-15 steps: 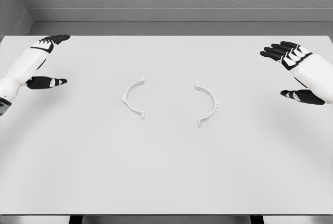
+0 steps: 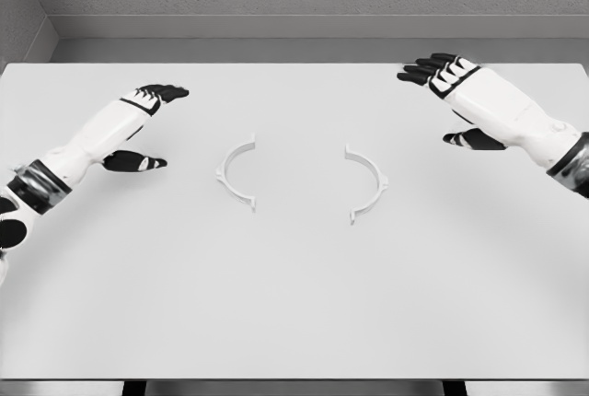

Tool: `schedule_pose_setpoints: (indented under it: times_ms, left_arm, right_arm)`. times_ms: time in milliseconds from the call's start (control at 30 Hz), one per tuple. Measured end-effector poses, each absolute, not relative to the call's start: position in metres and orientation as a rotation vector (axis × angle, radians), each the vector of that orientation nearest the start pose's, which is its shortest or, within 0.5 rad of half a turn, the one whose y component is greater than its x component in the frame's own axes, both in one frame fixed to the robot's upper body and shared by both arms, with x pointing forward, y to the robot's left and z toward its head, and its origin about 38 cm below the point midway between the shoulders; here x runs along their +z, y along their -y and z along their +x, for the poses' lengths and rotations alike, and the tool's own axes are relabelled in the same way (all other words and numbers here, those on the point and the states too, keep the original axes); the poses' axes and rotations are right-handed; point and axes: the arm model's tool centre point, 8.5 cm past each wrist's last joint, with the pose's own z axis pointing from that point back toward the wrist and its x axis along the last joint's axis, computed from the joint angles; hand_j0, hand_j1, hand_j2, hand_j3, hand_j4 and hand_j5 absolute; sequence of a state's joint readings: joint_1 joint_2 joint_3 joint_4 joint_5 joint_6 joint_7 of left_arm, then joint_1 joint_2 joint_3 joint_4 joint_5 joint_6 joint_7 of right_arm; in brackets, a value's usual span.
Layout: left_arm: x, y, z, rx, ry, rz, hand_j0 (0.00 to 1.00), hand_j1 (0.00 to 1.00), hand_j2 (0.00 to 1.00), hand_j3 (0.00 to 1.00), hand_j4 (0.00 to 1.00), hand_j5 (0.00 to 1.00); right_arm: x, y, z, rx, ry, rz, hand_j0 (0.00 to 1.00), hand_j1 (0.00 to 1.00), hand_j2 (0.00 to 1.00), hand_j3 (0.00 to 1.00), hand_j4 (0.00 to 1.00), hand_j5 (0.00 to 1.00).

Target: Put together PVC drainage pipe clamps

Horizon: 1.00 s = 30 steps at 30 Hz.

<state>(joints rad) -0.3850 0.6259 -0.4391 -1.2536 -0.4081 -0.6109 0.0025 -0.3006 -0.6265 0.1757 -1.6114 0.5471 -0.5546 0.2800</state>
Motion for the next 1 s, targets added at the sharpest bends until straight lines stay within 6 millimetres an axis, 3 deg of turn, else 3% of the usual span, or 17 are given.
schedule_pose_setpoints:
  times_ms: [167, 433, 600, 733, 1000]
  left_arm:
    - [0.131, -0.308, 0.427, -1.416, 1.806, 0.432, 1.00, 1.00, 1.00, 1.00, 1.00, 1.00]
    - [0.145, -0.286, 0.443, -1.440, 1.852, 0.434, 1.00, 1.00, 1.00, 1.00, 1.00, 1.00]
    - [0.156, -0.276, 0.461, -1.453, 1.868, 0.443, 1.00, 1.00, 1.00, 1.00, 1.00, 1.00]
    - [0.139, -0.273, 0.464, -1.447, 1.825, 0.419, 1.00, 1.00, 1.00, 1.00, 1.00, 1.00]
    - [0.125, -0.260, 0.463, -1.445, 1.812, 0.375, 1.00, 1.00, 1.00, 1.00, 1.00, 1.00]
  right_arm:
    - [0.190, 0.283, 0.407, 1.677, 1.734, -0.594, 1.00, 1.00, 1.00, 1.00, 1.00, 1.00]
    - [0.154, 0.262, 0.408, 1.690, 1.660, -0.530, 1.00, 1.00, 1.00, 1.00, 1.00, 1.00]
    - [0.148, 0.258, 0.407, 1.695, 1.648, -0.515, 1.00, 1.00, 1.00, 1.00, 1.00, 1.00]
    - [0.144, 0.255, 0.408, 1.691, 1.644, -0.504, 1.00, 1.00, 1.00, 1.00, 1.00, 1.00]
    - [0.135, 0.255, 0.420, 1.673, 1.613, -0.490, 1.00, 1.00, 1.00, 1.00, 1.00, 1.00]
